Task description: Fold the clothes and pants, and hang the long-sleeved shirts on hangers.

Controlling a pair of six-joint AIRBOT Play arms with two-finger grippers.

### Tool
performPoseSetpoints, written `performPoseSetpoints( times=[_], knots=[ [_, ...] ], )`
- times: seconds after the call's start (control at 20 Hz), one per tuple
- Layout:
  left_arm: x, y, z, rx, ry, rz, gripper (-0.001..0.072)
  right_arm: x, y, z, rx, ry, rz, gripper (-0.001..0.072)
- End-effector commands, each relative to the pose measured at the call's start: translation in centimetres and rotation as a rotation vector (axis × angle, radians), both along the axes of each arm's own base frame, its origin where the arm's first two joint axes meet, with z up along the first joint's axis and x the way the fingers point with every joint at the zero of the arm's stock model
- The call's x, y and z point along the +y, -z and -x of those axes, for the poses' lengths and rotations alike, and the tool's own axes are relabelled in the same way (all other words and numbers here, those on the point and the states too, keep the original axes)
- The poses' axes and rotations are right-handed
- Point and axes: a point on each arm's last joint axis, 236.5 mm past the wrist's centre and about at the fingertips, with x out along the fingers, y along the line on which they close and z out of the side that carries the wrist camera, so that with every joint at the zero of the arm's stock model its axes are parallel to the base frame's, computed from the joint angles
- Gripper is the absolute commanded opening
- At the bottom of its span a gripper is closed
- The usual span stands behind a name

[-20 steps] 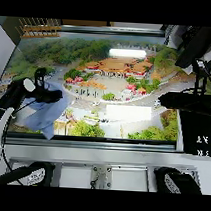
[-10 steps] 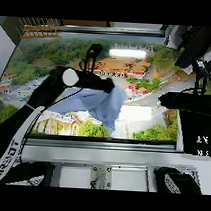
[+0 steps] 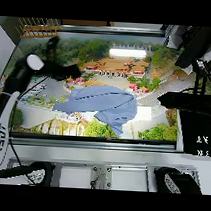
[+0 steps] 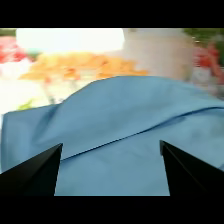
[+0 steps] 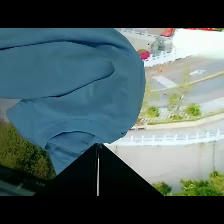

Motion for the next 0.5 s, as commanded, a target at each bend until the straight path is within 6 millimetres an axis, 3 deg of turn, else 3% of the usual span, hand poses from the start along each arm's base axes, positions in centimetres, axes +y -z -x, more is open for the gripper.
performPoseSetpoints(
  times=[0.0, 0.1, 0.2, 0.3, 0.45],
  knots=[
    [12.0, 6.7, 4.2, 0.199, -0.273, 0.024, 0.0662, 0.7, -0.3, 0.0, 0.001, -0.007, -0.033, 0.002],
    [16.0, 10.9, 7.1, 0.31, -0.393, 0.058, 0.0663, 0.9, -0.3, 0.0, 0.004, -0.012, -0.041, 0.002],
    [17.3, 14.1, 9.1, 0.4, -0.443, 0.081, 0.0663, 1.1, -0.1, 0.0, 0.012, -0.014, -0.052, 0.002],
    [16.9, 16.4, 10.1, 0.467, -0.442, 0.093, 0.0663, 1.1, 0.2, -0.2, 0.026, -0.007, -0.057, 0.0019],
    [15.0, 18.1, 10.4, 0.515, -0.394, 0.088, 0.0663, 1.2, 0.6, -0.3, 0.049, 0.01, -0.071, 0.0019]
  ],
)
